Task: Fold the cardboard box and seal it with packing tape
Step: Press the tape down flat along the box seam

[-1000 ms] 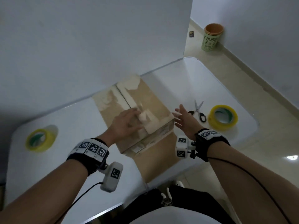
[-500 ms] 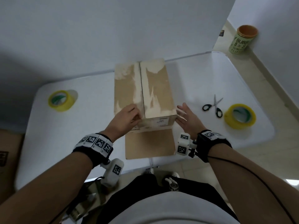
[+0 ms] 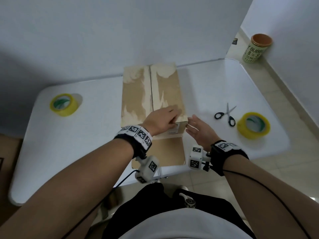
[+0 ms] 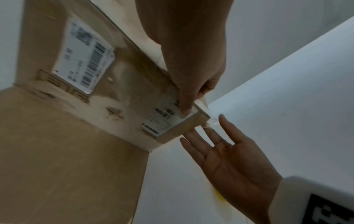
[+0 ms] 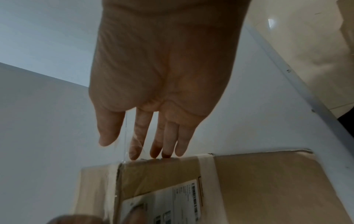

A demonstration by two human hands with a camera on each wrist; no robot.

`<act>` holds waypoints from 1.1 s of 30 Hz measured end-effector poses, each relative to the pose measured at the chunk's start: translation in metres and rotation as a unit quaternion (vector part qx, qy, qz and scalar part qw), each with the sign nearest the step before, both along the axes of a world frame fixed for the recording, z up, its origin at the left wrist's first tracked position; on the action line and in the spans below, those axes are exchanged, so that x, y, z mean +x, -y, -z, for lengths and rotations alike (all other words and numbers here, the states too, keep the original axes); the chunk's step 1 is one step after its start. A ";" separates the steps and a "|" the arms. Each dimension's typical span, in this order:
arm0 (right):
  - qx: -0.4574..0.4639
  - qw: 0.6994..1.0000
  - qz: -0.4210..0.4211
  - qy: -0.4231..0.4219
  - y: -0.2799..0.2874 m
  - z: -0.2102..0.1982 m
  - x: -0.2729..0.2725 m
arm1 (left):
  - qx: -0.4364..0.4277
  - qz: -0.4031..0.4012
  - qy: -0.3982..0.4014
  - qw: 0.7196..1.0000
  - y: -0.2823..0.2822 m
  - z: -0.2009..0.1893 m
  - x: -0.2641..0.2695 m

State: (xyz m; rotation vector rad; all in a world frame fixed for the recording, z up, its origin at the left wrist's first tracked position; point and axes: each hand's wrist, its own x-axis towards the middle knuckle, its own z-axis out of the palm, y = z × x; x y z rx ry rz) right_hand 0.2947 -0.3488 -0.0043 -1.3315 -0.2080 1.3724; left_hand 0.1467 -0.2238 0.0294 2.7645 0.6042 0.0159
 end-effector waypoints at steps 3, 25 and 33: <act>-0.006 1.000 0.008 -0.017 0.003 0.000 0.002 | -0.012 0.026 0.000 1.000 -0.001 -0.002 0.023; 0.023 0.998 0.067 -0.003 0.010 0.009 0.016 | -0.058 0.070 -0.059 0.994 -0.019 0.001 0.047; 0.023 0.995 0.073 0.068 0.003 0.011 0.017 | -0.052 0.084 -0.072 0.993 -0.018 -0.002 0.050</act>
